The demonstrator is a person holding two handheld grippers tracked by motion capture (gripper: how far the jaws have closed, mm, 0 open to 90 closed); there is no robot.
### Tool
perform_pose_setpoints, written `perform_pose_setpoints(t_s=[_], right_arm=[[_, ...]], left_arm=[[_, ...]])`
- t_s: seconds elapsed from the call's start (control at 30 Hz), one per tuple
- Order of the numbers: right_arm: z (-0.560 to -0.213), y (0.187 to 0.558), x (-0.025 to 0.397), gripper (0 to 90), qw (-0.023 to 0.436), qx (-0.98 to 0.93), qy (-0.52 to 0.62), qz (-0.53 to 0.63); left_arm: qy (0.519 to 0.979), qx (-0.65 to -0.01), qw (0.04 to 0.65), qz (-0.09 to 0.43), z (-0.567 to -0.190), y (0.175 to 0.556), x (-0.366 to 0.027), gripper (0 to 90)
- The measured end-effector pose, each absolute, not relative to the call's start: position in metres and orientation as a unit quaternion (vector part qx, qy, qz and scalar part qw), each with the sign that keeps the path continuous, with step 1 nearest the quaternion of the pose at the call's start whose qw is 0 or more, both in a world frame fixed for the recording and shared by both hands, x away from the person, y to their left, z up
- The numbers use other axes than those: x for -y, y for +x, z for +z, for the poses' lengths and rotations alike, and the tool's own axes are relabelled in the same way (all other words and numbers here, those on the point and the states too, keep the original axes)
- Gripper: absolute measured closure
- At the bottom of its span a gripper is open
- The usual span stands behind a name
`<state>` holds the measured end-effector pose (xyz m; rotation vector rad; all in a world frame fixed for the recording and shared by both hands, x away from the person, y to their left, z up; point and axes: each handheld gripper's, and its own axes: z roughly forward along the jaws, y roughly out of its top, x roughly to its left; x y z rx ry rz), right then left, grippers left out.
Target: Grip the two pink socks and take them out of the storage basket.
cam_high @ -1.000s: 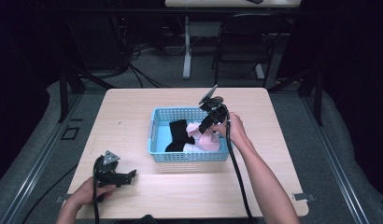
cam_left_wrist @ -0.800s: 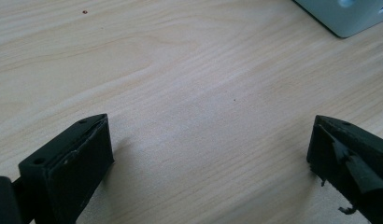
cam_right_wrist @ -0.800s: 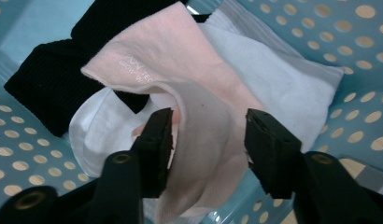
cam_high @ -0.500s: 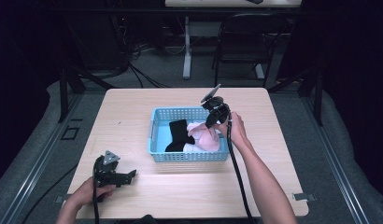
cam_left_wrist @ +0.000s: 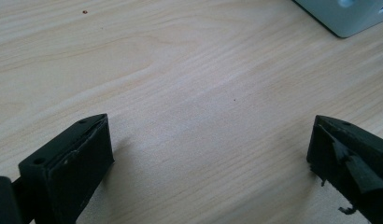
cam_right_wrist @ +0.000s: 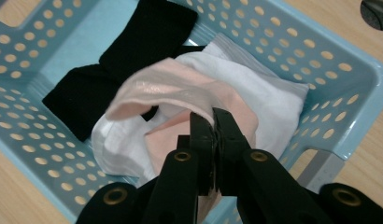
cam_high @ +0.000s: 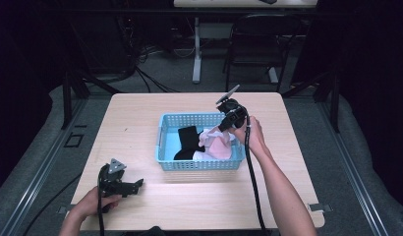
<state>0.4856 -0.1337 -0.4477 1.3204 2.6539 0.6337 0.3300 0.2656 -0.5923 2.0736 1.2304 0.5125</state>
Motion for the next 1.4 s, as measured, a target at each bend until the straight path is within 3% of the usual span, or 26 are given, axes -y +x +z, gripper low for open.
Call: perform_pose_setpoints(t_s=[1.4], right_arm=[[-0.340,0.456,0.161,87.7,0.071,-0.867,0.403,0.285]], left_arm=[[0.792,-0.472,0.333,0.198,-0.592,0.330,-0.265,0.0]])
